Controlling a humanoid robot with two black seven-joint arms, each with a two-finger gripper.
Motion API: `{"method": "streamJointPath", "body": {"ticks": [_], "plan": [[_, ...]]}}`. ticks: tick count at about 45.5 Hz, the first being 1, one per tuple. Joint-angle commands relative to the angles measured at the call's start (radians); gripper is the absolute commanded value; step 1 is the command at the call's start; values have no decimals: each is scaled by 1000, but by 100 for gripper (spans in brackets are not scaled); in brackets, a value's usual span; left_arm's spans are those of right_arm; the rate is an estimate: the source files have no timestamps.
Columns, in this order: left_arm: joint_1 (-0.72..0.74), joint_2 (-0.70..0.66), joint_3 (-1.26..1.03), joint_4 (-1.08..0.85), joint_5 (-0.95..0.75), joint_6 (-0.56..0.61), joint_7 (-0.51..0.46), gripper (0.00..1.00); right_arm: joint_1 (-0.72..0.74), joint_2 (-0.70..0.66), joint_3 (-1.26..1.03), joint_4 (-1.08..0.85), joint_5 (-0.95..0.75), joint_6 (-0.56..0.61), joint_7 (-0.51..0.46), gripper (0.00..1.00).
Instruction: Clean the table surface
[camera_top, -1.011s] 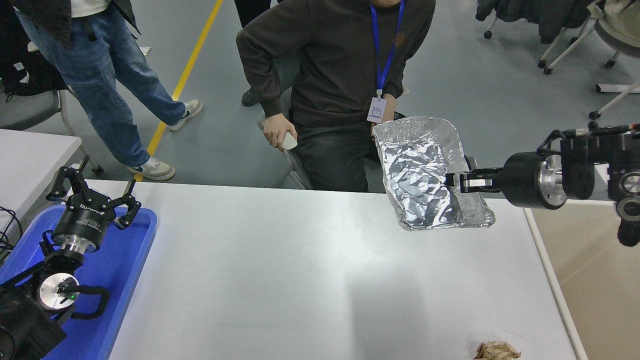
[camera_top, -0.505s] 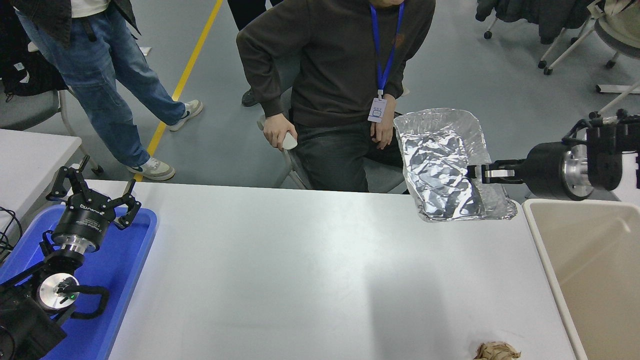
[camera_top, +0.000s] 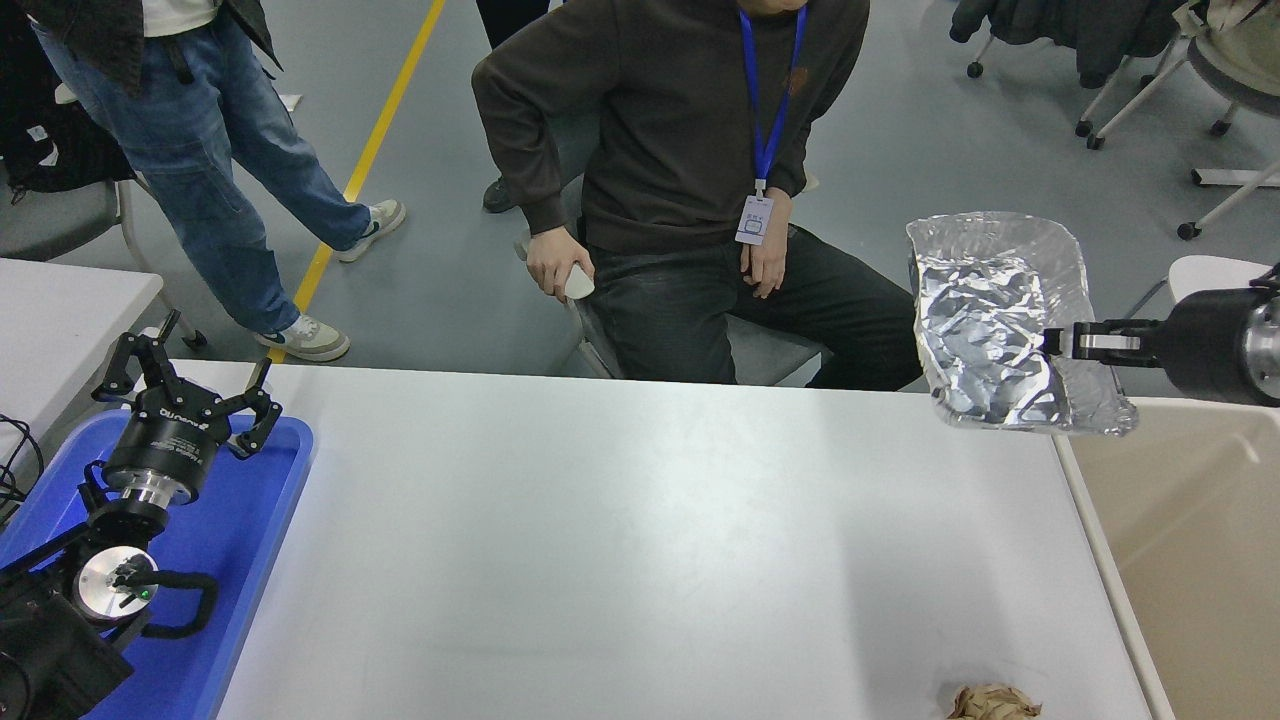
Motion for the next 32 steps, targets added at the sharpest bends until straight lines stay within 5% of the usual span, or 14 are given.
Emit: {"method": "streamJointPath", "body": {"ticks": [1, 32], "plan": [[0, 0, 0, 0, 0, 0, 0, 100, -47, -27, 1, -138, 9, -2, 76, 0], [0, 0, 0, 0, 0, 0, 0, 100, -200, -8, 1, -532, 78, -12, 276, 0]]}}
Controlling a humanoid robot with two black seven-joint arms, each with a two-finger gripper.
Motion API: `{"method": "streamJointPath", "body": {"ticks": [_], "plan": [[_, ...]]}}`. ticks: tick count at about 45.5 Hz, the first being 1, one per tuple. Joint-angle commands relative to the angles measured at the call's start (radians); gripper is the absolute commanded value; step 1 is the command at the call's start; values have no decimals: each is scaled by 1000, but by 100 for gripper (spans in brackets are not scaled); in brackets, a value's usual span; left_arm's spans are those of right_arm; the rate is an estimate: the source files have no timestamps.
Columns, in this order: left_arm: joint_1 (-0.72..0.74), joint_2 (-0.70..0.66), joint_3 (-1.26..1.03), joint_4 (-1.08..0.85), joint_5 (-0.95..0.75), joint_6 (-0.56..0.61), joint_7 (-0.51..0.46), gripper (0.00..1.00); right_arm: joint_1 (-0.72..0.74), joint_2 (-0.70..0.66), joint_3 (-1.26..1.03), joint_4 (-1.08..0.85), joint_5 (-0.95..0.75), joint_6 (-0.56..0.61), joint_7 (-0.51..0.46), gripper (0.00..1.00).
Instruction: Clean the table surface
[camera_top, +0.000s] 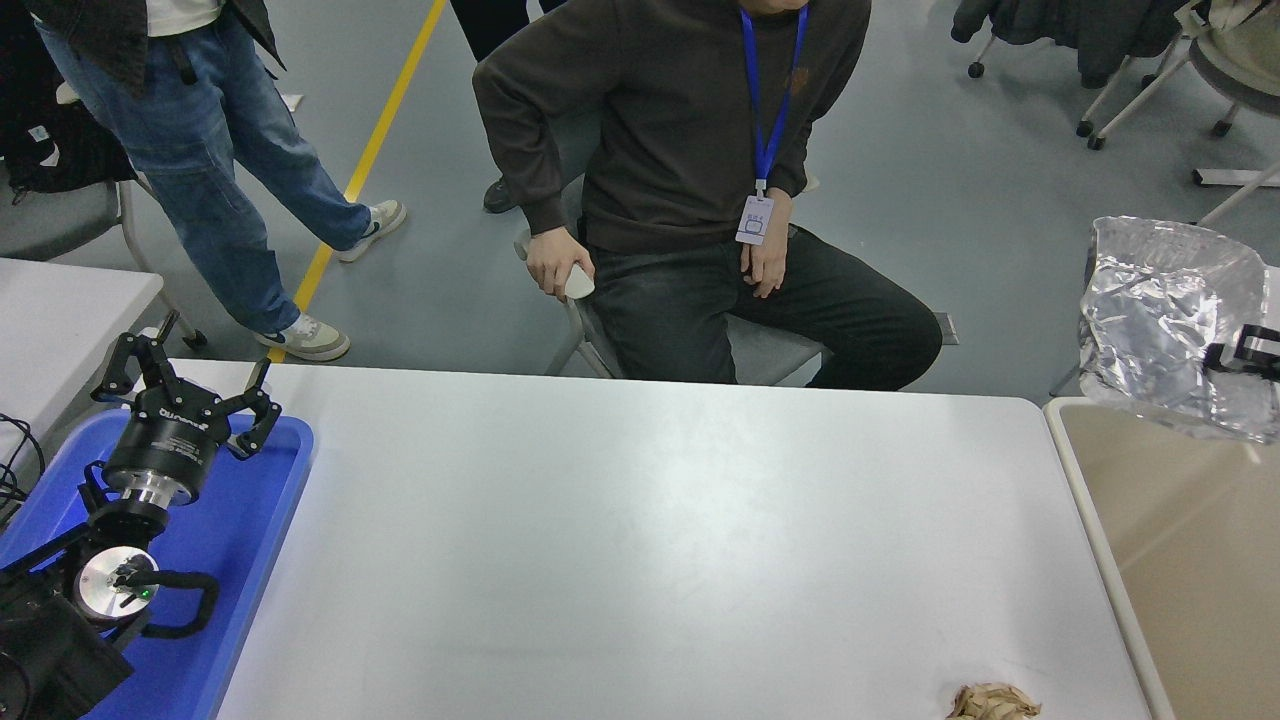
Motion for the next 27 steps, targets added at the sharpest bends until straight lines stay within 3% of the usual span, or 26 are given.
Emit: {"method": "streamJointPath", "body": {"ticks": [1, 27], "plan": [[0, 0, 0, 0, 0, 0, 0, 100, -54, 13, -2, -152, 11, -1, 79, 0], [0, 0, 0, 0, 0, 0, 0, 100, -260, 271, -4, -715, 11, -7, 294, 0]]}}
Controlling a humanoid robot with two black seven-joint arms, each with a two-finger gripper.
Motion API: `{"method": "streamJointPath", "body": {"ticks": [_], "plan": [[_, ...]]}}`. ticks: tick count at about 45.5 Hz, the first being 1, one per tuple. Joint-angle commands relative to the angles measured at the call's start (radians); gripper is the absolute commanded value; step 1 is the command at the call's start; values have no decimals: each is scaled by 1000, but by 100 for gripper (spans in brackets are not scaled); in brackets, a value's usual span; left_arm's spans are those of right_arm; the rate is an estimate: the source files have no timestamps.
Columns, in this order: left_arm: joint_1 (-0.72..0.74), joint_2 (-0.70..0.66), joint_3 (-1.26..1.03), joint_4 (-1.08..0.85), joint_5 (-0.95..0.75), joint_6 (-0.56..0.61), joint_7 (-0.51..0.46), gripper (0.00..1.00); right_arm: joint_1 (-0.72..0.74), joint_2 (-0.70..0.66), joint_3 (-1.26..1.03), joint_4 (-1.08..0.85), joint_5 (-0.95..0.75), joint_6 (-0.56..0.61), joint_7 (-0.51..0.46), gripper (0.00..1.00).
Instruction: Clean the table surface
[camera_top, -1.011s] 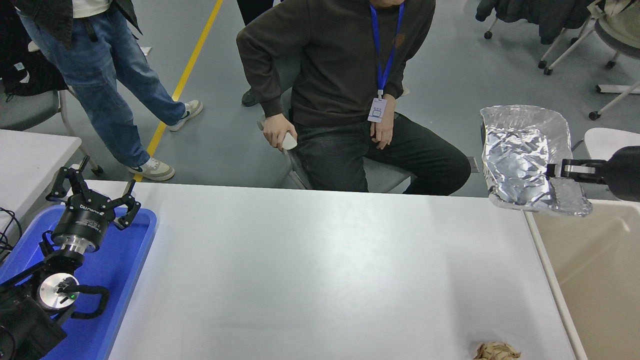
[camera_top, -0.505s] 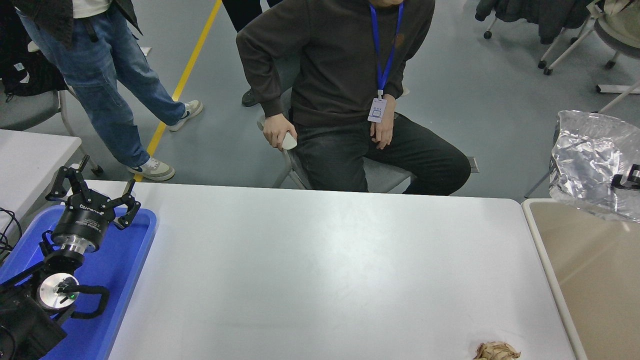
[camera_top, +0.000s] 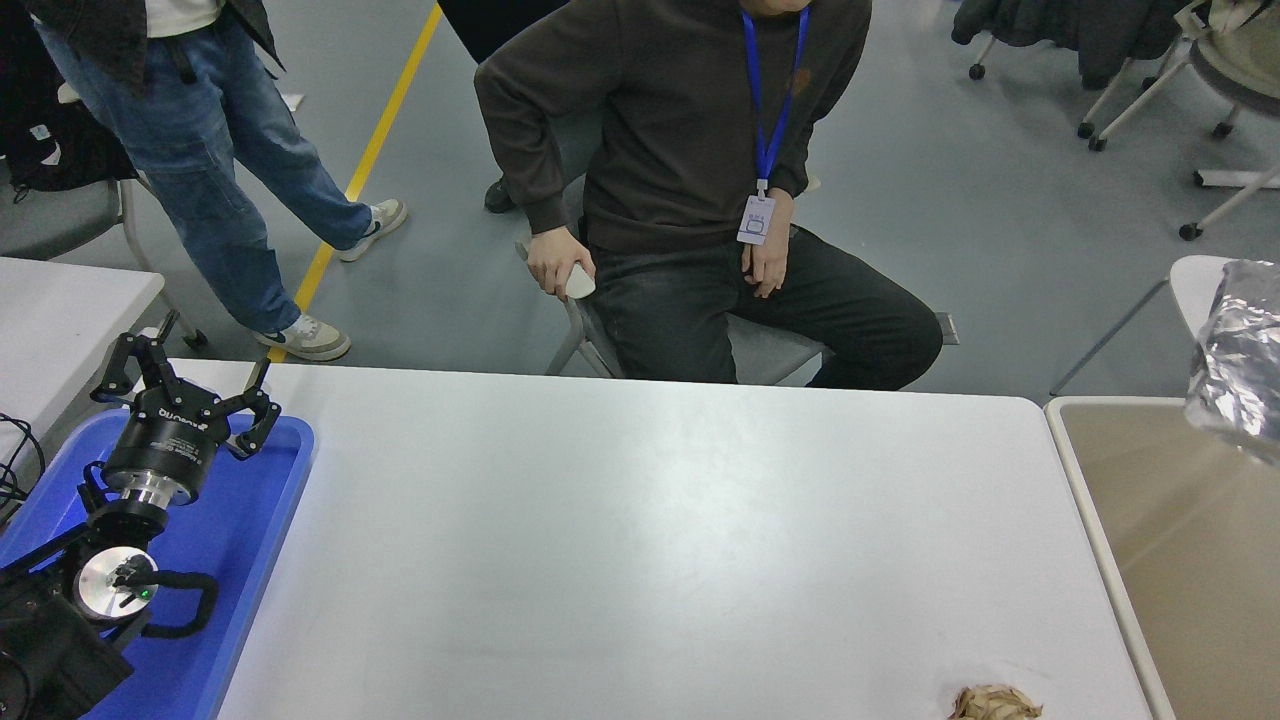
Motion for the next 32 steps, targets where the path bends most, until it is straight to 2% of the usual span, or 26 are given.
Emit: {"method": "streamJointPath", "body": {"ticks": [1, 16, 22, 32], "plan": [[0, 0, 0, 0, 0, 0, 0, 100, -79, 134, 0, -258, 2, -2, 85, 0], [0, 0, 0, 0, 0, 0, 0, 100, -124, 275, -1, -494, 62, -6, 97, 0], [0, 0, 0, 0, 0, 0, 0, 100, -158, 353, -12, -583, 105, -60, 94, 0], [0, 0, 0, 0, 0, 0, 0, 100, -236, 409, -129, -605, 279, -111, 88, 0]]}}
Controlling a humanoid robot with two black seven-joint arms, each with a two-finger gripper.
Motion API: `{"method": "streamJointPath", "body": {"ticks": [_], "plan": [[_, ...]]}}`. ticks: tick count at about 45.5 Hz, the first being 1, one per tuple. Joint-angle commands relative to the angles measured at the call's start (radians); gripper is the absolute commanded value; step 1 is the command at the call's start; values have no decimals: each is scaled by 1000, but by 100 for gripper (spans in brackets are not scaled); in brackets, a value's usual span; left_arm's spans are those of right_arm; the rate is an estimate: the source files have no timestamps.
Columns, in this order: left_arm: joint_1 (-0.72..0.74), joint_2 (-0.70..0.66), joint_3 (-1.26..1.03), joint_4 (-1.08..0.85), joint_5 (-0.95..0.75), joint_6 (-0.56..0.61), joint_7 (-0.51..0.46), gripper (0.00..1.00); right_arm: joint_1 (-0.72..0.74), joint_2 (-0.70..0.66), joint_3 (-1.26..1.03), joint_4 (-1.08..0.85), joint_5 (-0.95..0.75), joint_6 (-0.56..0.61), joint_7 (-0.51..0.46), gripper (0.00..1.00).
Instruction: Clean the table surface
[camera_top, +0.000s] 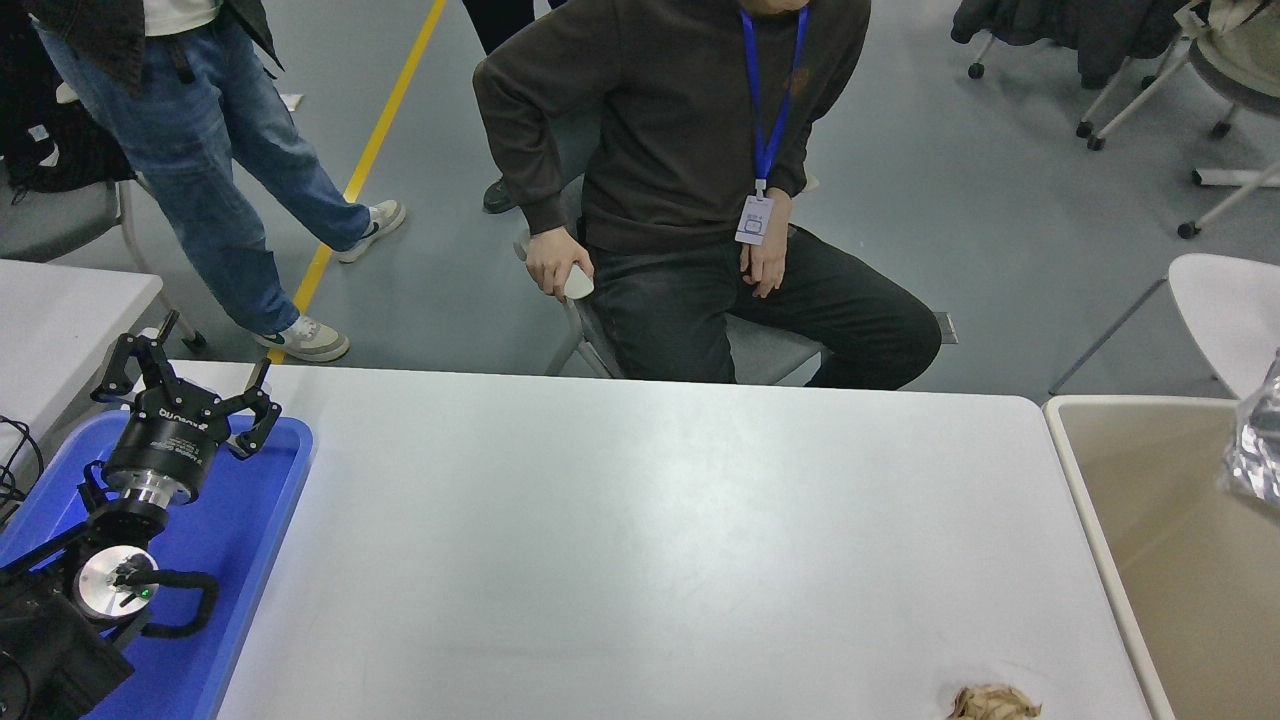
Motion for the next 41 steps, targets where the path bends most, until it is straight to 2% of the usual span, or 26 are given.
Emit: {"method": "streamJointPath", "body": {"ticks": [1, 6, 14, 26, 36, 41], "plan": [[0, 0, 0, 0, 0, 0, 0, 100, -76, 86, -104, -70, 170, -61, -4, 0], [0, 0, 0, 0, 0, 0, 0, 100, -109, 113, -151, -74, 260, -116, -35, 0], [0, 0, 0, 0, 0, 0, 0, 100, -148, 188, -156, -105, 409, -200, -193, 0], [0, 0, 0, 0, 0, 0, 0, 100, -198, 261, -141, -106, 520, -269, -299, 0], [0, 0, 0, 0, 0, 0, 0, 100, -205, 297, -141, -106, 733, -315, -411, 0], [0, 0, 0, 0, 0, 0, 0, 100, -204, 320, -139, -106, 773, -318, -437, 0]]}}
